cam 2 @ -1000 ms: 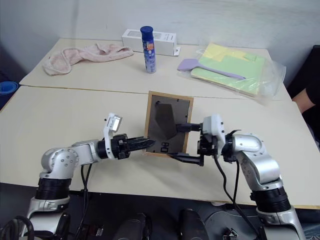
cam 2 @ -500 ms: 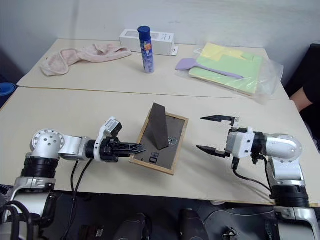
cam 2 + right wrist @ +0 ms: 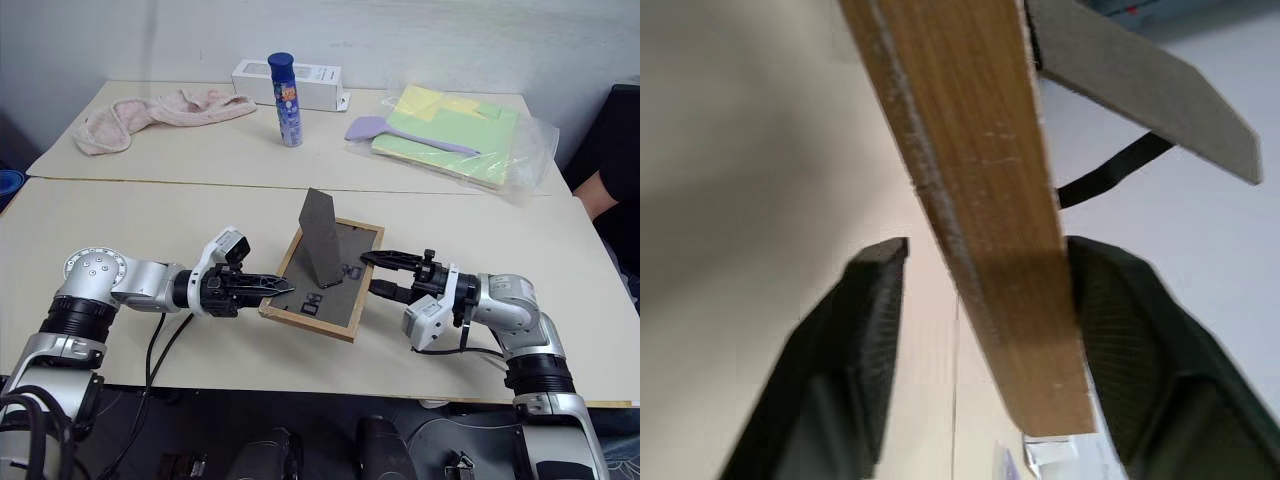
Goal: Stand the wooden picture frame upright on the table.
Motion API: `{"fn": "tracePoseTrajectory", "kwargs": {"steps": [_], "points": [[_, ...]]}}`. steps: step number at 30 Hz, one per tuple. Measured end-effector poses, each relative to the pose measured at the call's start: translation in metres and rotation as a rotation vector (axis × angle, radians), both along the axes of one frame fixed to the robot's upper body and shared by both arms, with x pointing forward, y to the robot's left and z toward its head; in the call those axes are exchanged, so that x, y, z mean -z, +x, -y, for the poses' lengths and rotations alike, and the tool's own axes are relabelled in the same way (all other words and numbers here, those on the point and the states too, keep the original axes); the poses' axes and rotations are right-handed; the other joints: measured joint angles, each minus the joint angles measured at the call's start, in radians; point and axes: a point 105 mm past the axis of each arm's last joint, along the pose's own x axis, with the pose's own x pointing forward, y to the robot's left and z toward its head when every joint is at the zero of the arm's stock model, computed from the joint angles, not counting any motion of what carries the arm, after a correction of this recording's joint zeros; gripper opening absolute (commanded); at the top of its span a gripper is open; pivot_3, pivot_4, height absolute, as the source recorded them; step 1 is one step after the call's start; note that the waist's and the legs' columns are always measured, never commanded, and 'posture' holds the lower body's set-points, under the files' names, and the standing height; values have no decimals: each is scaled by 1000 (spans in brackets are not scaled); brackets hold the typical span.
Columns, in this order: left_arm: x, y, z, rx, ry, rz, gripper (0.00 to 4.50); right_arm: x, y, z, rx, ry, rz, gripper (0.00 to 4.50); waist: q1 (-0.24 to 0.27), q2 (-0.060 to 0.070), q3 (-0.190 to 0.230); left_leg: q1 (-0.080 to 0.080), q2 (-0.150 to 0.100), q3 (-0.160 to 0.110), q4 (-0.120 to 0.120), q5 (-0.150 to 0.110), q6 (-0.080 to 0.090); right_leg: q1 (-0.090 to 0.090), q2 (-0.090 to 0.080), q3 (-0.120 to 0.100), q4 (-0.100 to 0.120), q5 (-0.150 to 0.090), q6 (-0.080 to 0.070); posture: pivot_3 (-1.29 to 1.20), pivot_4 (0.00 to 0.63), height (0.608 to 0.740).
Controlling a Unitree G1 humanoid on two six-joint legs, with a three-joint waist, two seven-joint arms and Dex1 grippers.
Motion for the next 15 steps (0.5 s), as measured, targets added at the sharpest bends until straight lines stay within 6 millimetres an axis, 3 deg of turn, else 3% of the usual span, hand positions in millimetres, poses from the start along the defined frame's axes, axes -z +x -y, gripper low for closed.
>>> {"fn": "tracePoseTrajectory", "kwargs": {"steps": [7, 10, 11, 15], "points": [[-2, -3, -6, -4, 28, -5, 1273, 3, 1, -6, -9, 7, 62, 1303, 0, 0, 0, 0, 0, 0, 0, 0, 0, 0, 0, 0, 0, 0, 0, 0, 150, 740], [-5, -3, -1, -41, 39, 87, 1273, 1, 3, -4, 3, 10, 76, 1302, 0, 0, 0, 0, 0, 0, 0, 0, 0, 0, 0, 1, 0, 0, 0, 0, 150, 740], [-5, -2, 0, -59, 31, 107, 1974, 0, 4, -2, 10, 9, 79, 1302, 0, 0, 0, 0, 0, 0, 0, 0, 0, 0, 0, 1, 0, 0, 0, 0, 150, 740], [-23, 0, -1, -104, -37, 189, 3065, -1, 8, -1, 33, 49, 64, 1223, 0, 0, 0, 0, 0, 0, 0, 0, 0, 0, 0, 0, -3, 0, -1, 0, 150, 740]]}}
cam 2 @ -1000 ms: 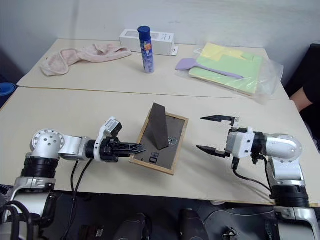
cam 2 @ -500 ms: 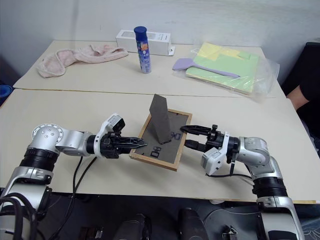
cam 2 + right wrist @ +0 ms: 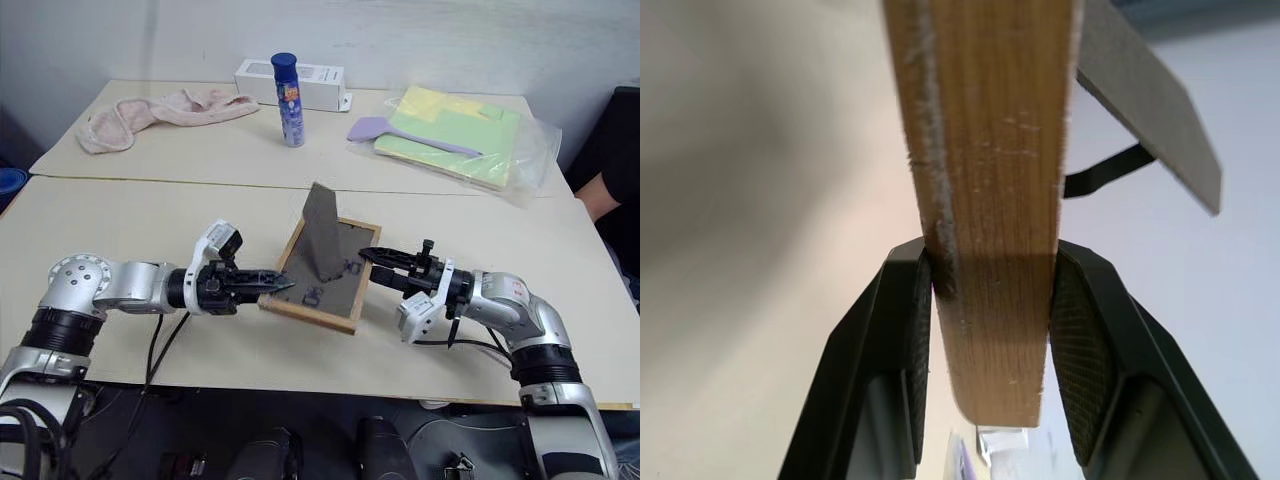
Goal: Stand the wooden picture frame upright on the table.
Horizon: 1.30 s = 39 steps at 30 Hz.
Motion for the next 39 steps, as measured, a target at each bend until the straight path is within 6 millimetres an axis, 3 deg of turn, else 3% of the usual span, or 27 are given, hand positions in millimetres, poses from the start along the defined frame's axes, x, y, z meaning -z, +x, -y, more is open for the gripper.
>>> {"fn": "tracePoseTrajectory", "kwargs": {"steps": [1, 6, 11, 14, 15, 18, 22, 26, 32, 39], "points": [[-4, -1, -3, -5, -11, 15, 3367, -1, 0, -1, 0, 12, -2, 1223, -2, 0, 0, 0, 0, 0, 0, 0, 0, 0, 0, 0, 0, 0, 0, 0, 150, 740], [-20, 2, -41, -152, 0, 90, 3391, 1, 1, 7, 30, 16, -29, 1222, -4, 0, 0, 2, 0, 0, -1, 0, -1, 0, 0, 1, 1, -1, -1, 0, 150, 740], [-29, 16, -69, -385, 62, 439, 3391, -2, -1, 10, 41, 161, -168, 1221, -1, 1, 0, 1, 0, 1, -2, 0, -1, 1, 1, 0, -1, -1, -1, 0, 150, 740], [-32, 23, -89, -475, 186, 843, 3917, -5, -1, 18, 55, 415, -489, 1219, 5, 2, 1, 1, 0, 0, -2, 0, -1, 1, 1, -1, -3, -1, -2, 0, 150, 740], [-29, 23, -95, -477, 263, 995, 4239, -8, 0, 24, 32, 592, -703, 1218, 6, 2, 1, 1, 0, 0, -2, 0, -1, 2, 0, -1, -3, -1, -2, 0, 150, 740], [-18, 21, -93, -426, 351, 1165, 4500, -11, 4, 31, -15, 793, -1016, 1215, 7, 2, 1, 2, 0, 0, -2, -1, 1, 3, -2, -1, -3, -1, -1, 0, 150, 740], [8, 9, -68, -257, 382, 1328, 4500, 2, 11, 39, 0, 962, -1430, 1207, 7, 3, 1, 2, 1, 0, -5, -2, 3, 2, -3, -1, -5, -1, -2, 0, 150, 740], [15, 2, -54, -205, 344, 1359, 4500, 16, 19, 42, 40, 1053, -1635, 1206, 2, 3, 2, 1, 1, 0, -6, -2, 3, 1, -3, -1, -6, -1, -1, 0, 150, 740], [22, 1, -51, -192, 344, 1354, 4500, 28, 27, 43, 45, 1062, -1658, 1206, 1, 3, 2, 3, 1, 1, -5, -3, 5, 3, -2, 0, -5, 0, -1, 0, 150, 740], [19, 2, -55, -209, 355, 1353, 4500, 45, 24, 50, 106, 961, -1557, 1203, 0, 3, 1, 6, 1, 1, -6, -3, 5, 5, -2, 0, -5, 0, -1, 0, 150, 740]]}}
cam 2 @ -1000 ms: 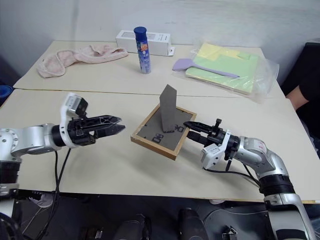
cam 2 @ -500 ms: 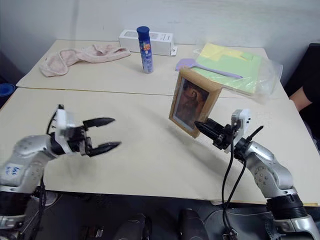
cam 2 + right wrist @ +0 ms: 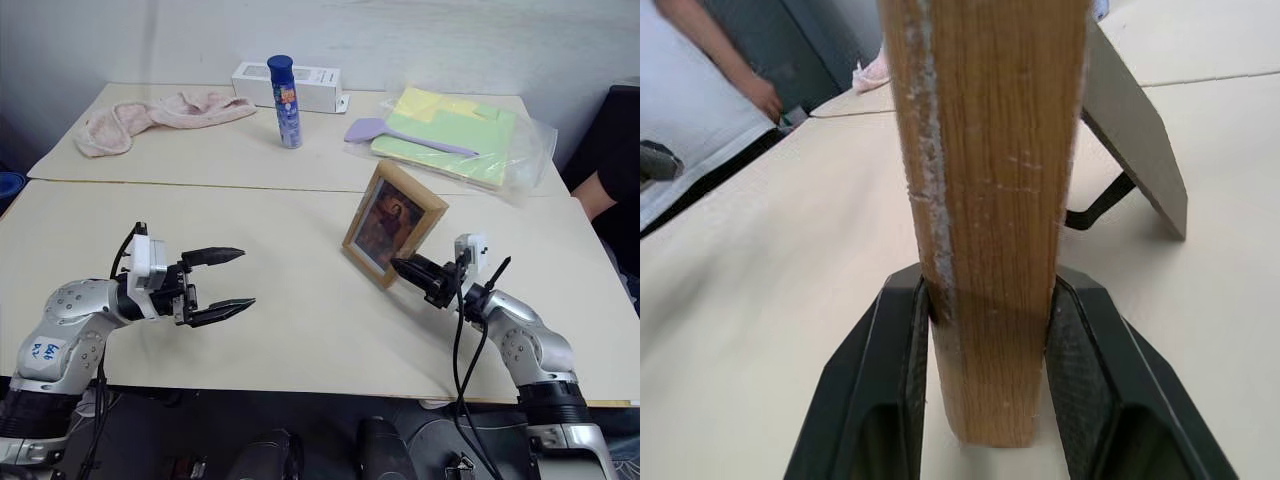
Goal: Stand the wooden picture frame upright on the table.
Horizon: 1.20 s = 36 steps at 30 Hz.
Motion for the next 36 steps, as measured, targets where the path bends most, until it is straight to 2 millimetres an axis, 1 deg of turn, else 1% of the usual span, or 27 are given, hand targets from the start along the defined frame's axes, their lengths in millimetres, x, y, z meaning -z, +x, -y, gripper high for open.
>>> {"fn": "tracePoseTrajectory", "kwargs": {"steps": [3, 10, 14, 19, 23, 29, 31, 34, 36], "points": [[-2, 1, -4, -15, -2, 4, 4500, 1, 0, -2, 10, -26, 36, 1202, 0, -1, -1, 1, 0, 0, 0, 0, 0, 1, 0, 0, 0, 0, 0, 0, 150, 740], [2, 3, -4, -23, -1, -6, 4500, -1, -4, -8, -16, -98, 101, 1202, 0, -1, -1, 1, 0, 0, -1, 0, 0, 1, 0, 0, -1, 0, 0, 0, 150, 740], [8, 5, -8, -37, 4, -29, 4500, 0, -4, -12, -3, -79, 82, 1202, -1, -1, -1, 1, 0, 0, -1, 0, -1, 1, 0, 0, -1, 0, 0, 0, 150, 740], [4, 7, -5, -19, 1, -12, 4500, 0, 0, -10, 27, -51, 54, 1202, -4, -1, -1, 3, 0, 0, -2, 0, -1, 1, 0, 1, 0, 0, 0, 0, 150, 740], [8, 9, -7, -26, 0, -29, 4500, 0, 2, -10, 26, -52, 48, 1202, -4, -1, -1, 3, 0, 1, -2, 0, -1, 1, 0, 1, 0, 0, 0, 0, 150, 740], [10, 9, -6, -22, 6, -30, 4500, 0, 3, -10, 20, -51, 52, 1202, -4, -1, -1, 3, 0, 1, -3, 0, -1, 1, 0, 1, -1, 0, 0, 0, 150, 740], [10, 9, -6, -21, 8, -30, 4500, -2, 2, -10, 13, -45, 48, 1929, -3, -1, -1, 3, 0, 1, -4, 0, -1, 1, 0, 1, -1, 0, 0, 0, 150, 740], [11, 9, -6, -21, 12, -32, 4500, 15, -1, -9, 31, -58, 8, 2892, 0, -1, -1, 2, 0, 1, -9, 1, -2, -1, 0, 1, -3, 0, 0, 0, 150, 740], [11, 9, -6, -21, 18, -30, 4500, 15, -3, -12, 17, -53, 16, 3573, 1, 1, 0, 1, -1, 1, -11, 2, -3, -2, 0, 1, -4, 0, 0, 0, 150, 740]]}}
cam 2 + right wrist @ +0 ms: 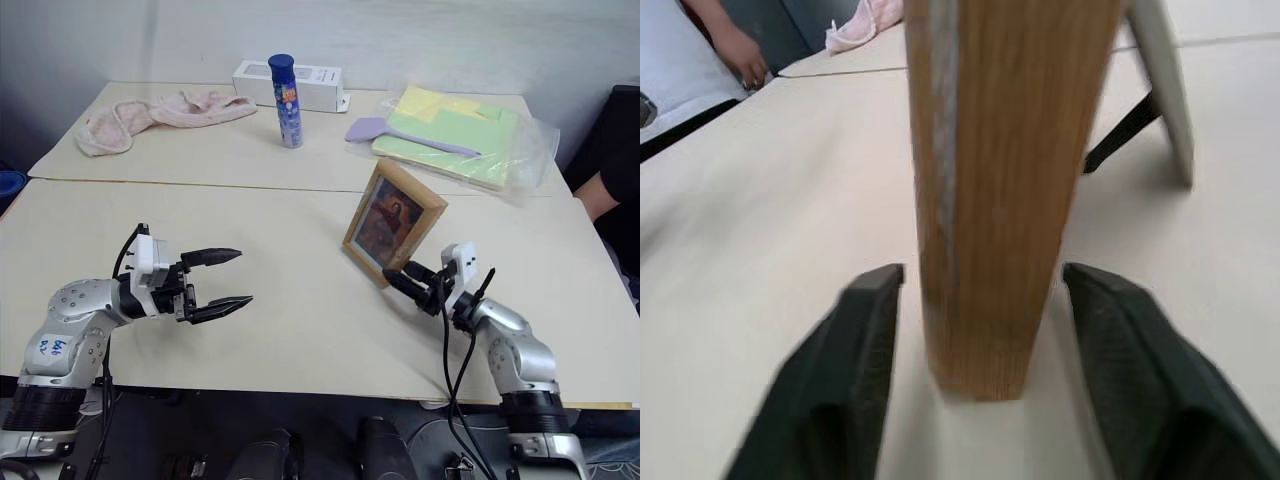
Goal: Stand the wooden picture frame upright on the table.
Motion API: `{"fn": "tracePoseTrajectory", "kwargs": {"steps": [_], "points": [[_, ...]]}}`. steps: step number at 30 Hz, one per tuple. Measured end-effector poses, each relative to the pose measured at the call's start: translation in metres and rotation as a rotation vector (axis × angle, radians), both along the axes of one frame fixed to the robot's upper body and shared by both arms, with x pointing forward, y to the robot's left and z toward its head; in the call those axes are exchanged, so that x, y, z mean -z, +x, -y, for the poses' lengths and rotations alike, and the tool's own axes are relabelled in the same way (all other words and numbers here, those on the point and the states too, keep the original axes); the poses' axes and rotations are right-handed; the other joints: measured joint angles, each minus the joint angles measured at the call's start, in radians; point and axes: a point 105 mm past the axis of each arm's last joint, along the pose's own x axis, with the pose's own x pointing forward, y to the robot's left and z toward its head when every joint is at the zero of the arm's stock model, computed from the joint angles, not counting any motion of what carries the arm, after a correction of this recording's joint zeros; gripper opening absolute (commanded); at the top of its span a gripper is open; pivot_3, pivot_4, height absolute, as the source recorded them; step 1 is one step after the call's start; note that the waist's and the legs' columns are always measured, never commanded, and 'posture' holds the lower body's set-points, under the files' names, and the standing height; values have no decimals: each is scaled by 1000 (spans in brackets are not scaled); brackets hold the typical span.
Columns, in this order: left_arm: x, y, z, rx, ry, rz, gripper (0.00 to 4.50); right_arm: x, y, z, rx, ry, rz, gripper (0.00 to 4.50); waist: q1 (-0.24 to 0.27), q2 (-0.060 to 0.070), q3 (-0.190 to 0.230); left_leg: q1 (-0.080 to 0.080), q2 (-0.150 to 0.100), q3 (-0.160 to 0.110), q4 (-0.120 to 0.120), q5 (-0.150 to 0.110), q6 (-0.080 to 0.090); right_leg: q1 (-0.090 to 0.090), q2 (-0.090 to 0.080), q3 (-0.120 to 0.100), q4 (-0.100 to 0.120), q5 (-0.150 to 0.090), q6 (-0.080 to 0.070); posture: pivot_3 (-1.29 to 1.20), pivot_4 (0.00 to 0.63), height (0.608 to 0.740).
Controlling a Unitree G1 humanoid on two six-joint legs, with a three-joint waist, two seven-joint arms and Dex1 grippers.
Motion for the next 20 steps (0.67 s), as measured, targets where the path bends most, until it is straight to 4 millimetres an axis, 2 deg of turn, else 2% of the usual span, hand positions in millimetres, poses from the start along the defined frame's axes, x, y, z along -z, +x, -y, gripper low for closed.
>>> {"fn": "tracePoseTrajectory", "kwargs": {"steps": [3, 10, 14, 20], "points": [[1, 0, -1, 2, 5, 0, 4500, -5, -2, 3, -17, -4, 17, 4471, 0, 0, 0, -1, 0, 0, 0, 0, 0, 0, 1, -1, 0, 0, 0, 0, 150, 740], [9, 1, -8, -11, 16, -16, 4500, -10, -11, 8, -63, -35, 59, 4471, 0, 0, 0, -1, 0, 0, 0, 0, 0, 0, 1, -1, 0, 0, 0, 0, 150, 740], [20, -7, -18, -31, 50, -45, 4500, -13, -27, 22, -93, -85, 96, 4471, 1, 0, 0, -1, 0, 0, -1, 0, 0, 0, 1, -1, -2, 0, 0, 0, 150, 740], [34, -21, -65, -152, 233, -22, 4500, -18, -71, 56, -193, -435, 371, 4471, 2, 0, 0, 1, 0, 0, -2, 0, 1, 2, 1, -1, -3, 0, 0, 0, 150, 740]]}}
